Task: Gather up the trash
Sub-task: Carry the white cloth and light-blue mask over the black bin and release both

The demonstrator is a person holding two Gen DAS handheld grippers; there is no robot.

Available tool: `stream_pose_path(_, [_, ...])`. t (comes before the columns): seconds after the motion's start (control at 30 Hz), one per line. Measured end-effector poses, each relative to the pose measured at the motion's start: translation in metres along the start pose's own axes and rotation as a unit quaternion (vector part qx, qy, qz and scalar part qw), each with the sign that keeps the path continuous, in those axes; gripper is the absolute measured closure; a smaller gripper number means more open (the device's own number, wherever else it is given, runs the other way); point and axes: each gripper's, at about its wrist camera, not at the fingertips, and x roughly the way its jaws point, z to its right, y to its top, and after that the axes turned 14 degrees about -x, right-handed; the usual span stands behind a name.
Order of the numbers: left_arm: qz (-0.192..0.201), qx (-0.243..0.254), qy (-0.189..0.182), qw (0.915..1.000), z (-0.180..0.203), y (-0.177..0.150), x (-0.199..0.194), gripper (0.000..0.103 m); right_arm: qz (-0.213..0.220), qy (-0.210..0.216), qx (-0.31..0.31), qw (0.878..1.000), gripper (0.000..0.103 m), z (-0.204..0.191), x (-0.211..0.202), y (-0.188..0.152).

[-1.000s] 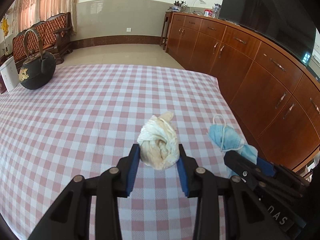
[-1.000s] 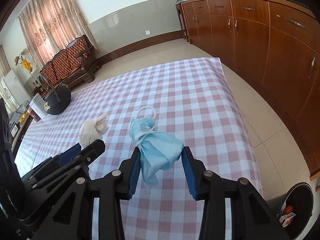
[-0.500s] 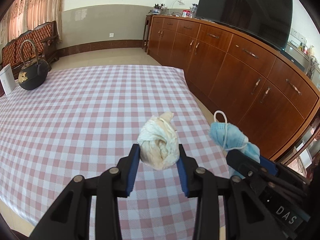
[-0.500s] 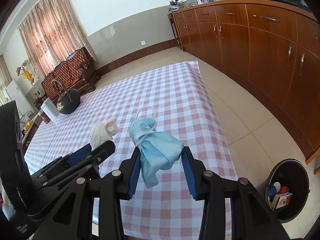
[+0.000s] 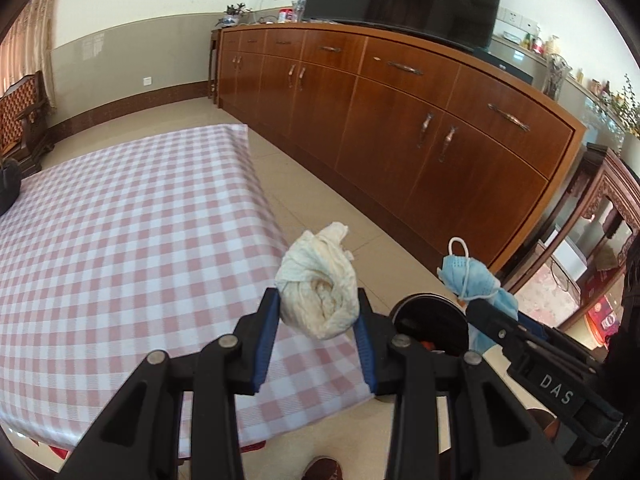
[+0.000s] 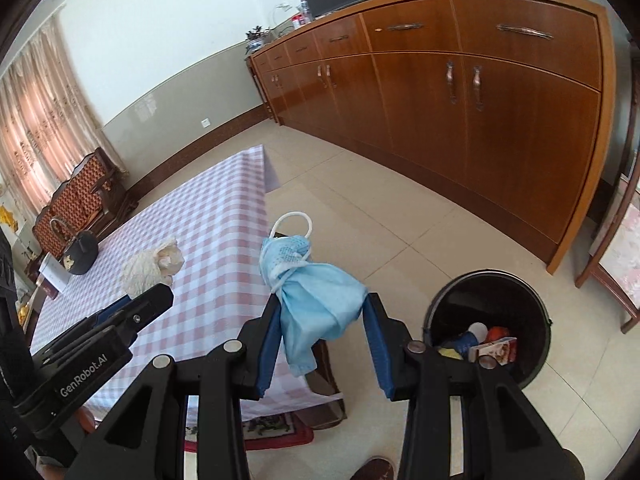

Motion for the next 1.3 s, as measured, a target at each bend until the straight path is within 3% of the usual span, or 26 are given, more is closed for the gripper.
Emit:
stream_pose_path(0.27, [-0.049,0.040,-0.035,0.9974,0.060,-0.026,0.035,0.065,-0.014,-0.057,0.066,0.996,0.060,0.084,-0.019,-0.033])
stream_pose_path(0.57, [-0.099,0.081,-0.046,0.9908,0.114,-0.065,0.075,0.065,-0.046,-0.092,0.126,0.987,0.060,0.146,-0.012,-0.064])
stream_pose_path(1.0, [-0.167,0.099,-0.018,0.9808,0.150,-0.093,0.140,0.065,-0.120,-0.090,0.206,0.967,0.060,0.218,0.040,-0.097])
stream_pose_path(1.3, [-0.192,0.110,-0.010,0.9751,0.166,-0.103,0.168,0.062,-0.155,-0.087,0.226,0.958,0.058,0.251,0.087,-0.090])
